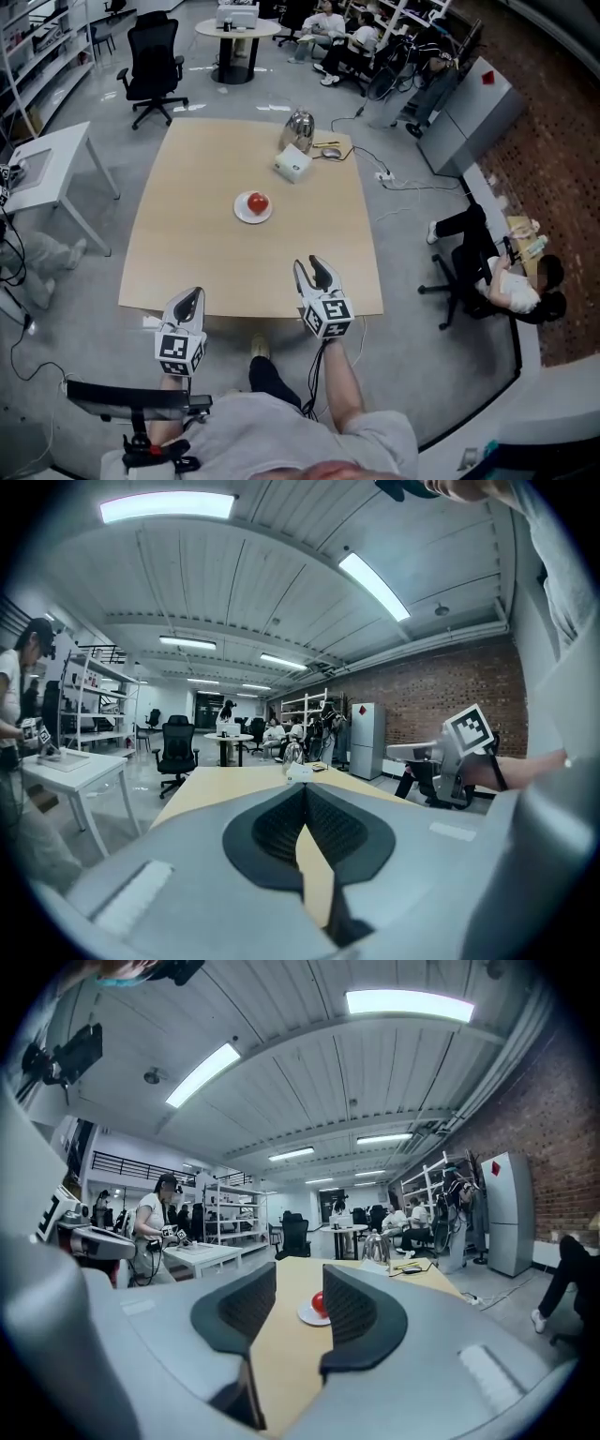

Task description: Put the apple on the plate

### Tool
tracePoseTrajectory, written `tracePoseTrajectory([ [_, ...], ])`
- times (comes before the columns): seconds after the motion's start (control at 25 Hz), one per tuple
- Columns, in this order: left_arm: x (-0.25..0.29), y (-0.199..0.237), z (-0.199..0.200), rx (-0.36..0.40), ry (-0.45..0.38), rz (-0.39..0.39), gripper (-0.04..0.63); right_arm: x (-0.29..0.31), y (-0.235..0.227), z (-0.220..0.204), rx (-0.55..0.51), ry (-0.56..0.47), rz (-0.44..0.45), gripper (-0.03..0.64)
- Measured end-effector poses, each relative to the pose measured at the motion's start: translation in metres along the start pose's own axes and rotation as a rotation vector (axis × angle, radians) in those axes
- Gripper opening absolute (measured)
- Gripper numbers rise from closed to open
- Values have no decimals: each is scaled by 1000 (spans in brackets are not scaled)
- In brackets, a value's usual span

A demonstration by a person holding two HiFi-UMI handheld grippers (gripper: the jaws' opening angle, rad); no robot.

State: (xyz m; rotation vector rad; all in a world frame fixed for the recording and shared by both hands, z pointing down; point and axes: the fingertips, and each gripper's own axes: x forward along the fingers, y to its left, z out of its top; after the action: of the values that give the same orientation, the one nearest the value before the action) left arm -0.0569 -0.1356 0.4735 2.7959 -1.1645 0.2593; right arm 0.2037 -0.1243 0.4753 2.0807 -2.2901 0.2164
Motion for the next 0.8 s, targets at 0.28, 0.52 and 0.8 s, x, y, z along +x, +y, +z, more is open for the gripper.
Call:
tracePoseTrajectory([
  [0.28, -14, -12, 10, 10, -26, -36, 20, -39, 4, 8, 6, -23, -54, 139],
  [0.52, -8, -14, 7, 12, -48, -55, 20, -55, 3, 0, 9, -26, -86, 120],
  [0.8, -30, -25, 17, 16, -60, -84, 20, -94, 15, 4, 16, -30, -132, 93],
])
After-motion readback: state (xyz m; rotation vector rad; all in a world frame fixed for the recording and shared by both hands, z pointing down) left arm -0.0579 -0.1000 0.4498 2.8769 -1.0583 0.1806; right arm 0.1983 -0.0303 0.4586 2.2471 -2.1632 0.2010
